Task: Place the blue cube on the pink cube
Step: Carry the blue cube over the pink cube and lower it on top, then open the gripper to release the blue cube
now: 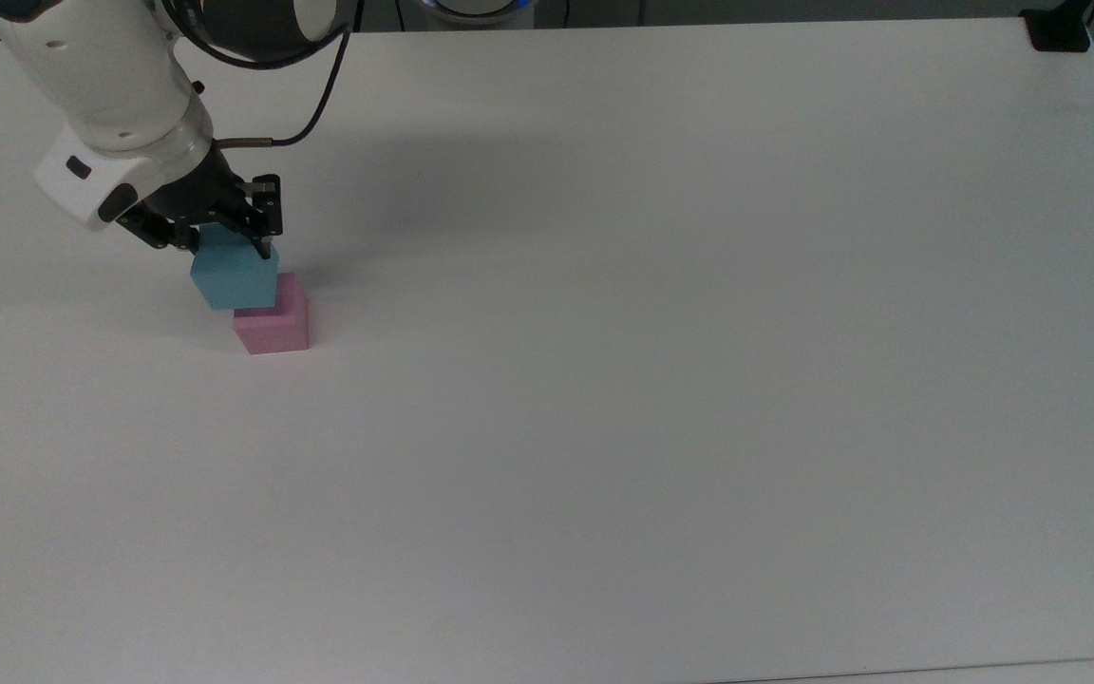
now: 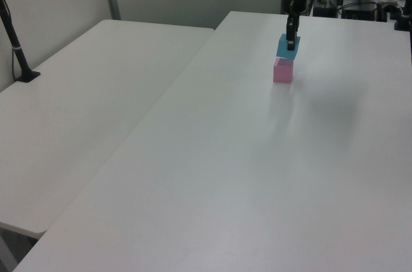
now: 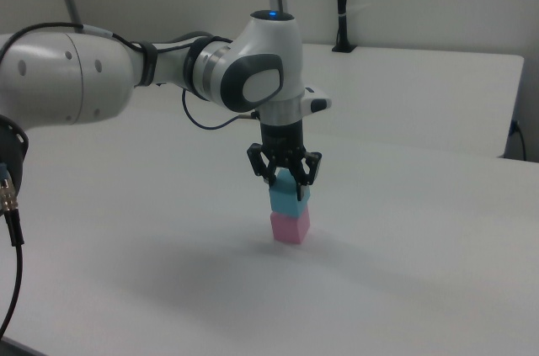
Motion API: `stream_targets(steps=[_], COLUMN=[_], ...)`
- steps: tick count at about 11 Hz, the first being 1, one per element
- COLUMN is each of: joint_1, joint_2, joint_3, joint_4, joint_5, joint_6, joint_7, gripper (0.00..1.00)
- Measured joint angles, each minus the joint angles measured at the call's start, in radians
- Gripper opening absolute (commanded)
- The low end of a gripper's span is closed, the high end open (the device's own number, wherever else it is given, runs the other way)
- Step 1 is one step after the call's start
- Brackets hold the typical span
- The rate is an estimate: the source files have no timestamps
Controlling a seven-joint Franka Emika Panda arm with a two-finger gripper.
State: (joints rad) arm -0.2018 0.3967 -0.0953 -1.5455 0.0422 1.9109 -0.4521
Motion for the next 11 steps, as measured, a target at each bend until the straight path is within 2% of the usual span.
stream_targets(steps=[1, 2, 3, 4, 6, 7, 9, 11], joint_1=[0.001, 0.002, 0.003, 0.005, 0.01, 0.01, 0.01, 0.006], joint_2=[0.006, 0.014, 0.022, 0.028, 0.032, 0.032, 0.028, -0.021], joint_3=[0.0, 0.003, 0.007, 0.01, 0.019, 0.02, 0.02, 0.019], joint_4=[0.0, 0.0, 0.0, 0.0, 0.001, 0.003, 0.021, 0.041], joint_5=[-0.005, -0.006, -0.007, -0.012, -0.101, -0.119, -0.12, -0.118], joint_6=[0.0, 0.002, 0.013, 0.028, 0.038, 0.039, 0.039, 0.039], joint_7=[0.007, 0.01, 0.025, 0.054, 0.089, 0.094, 0.106, 0.198], gripper=[0.4, 0.75, 1.0, 1.0, 1.0, 1.0, 1.0, 1.0])
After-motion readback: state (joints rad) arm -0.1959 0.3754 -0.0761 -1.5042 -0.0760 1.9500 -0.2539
